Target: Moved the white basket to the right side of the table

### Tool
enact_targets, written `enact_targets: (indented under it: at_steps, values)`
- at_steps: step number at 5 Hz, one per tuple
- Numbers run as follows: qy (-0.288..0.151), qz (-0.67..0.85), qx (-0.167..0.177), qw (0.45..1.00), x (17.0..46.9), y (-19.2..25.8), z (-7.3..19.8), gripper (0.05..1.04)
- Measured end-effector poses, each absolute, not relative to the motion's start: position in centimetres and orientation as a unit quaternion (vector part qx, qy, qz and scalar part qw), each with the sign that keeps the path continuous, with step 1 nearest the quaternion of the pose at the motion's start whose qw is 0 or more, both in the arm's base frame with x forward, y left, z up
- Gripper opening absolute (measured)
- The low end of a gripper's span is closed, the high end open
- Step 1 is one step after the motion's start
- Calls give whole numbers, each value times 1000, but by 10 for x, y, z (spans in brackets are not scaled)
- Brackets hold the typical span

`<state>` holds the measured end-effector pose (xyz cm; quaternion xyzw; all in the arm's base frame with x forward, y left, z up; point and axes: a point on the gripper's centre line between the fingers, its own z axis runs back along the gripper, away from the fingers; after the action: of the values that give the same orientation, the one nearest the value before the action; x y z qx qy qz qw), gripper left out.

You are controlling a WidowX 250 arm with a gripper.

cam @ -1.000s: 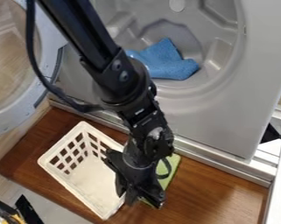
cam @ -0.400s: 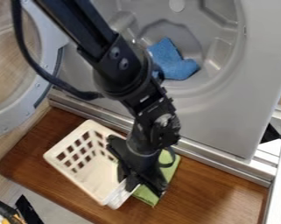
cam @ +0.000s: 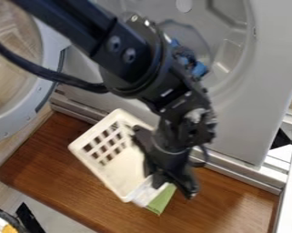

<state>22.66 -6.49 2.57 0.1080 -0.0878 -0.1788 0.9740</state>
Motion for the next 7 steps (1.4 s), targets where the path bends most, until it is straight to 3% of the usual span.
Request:
enact_targets:
  at_steps: [1, 2, 5, 6, 7]
  values:
    - [-111, -217, 104, 964, 232, -90, 33, 101]
    - [-103, -254, 103, 956, 229, -114, 26, 101]
    - [-78, -325, 72, 940, 232, -167, -17, 101]
    - [-68, -332, 71, 938, 231, -174, -26, 138]
    - [-71, -341, 68, 935, 233, -177, -26, 345]
